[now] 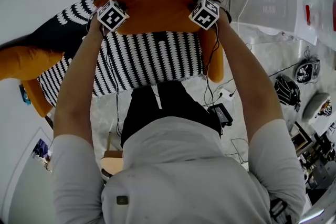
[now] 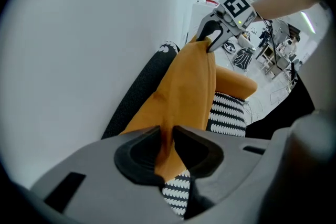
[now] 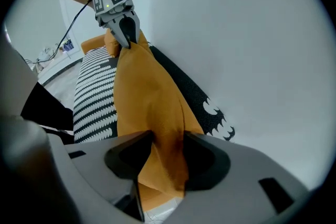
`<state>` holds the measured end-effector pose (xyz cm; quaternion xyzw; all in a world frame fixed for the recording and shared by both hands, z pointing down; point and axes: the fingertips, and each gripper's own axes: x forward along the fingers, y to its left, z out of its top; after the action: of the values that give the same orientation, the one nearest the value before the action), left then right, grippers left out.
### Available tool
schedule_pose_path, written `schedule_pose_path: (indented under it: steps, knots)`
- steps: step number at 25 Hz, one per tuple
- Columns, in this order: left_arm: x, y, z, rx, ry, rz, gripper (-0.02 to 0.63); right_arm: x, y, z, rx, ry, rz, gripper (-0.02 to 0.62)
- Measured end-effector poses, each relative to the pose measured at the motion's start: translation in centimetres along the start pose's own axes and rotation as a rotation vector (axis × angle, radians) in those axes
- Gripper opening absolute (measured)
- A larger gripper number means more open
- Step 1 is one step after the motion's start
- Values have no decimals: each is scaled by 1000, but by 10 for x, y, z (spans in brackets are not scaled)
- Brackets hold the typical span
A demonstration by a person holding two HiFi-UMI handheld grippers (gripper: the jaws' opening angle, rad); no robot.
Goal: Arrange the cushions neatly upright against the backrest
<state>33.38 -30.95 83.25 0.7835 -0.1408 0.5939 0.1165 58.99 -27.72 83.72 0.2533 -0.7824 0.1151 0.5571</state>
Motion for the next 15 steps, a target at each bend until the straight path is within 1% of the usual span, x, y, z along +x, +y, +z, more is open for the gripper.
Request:
schedule_pose_path:
  steps: [1, 6, 11, 15]
  knots:
    - [-4, 0, 0, -11, -12, 11, 94, -4, -1, 1, 17, -10, -15, 209]
    - [-27, 0, 2, -51, -92, 80, 130, -31, 0, 8, 108, -76, -105, 215]
    - [-54, -3, 0, -85, -142, 103, 132, -58, 15, 30, 165, -143, -131, 215]
    - [-89, -5, -3, -113, -212, 118, 133, -83, 32, 58, 191, -209, -158, 215]
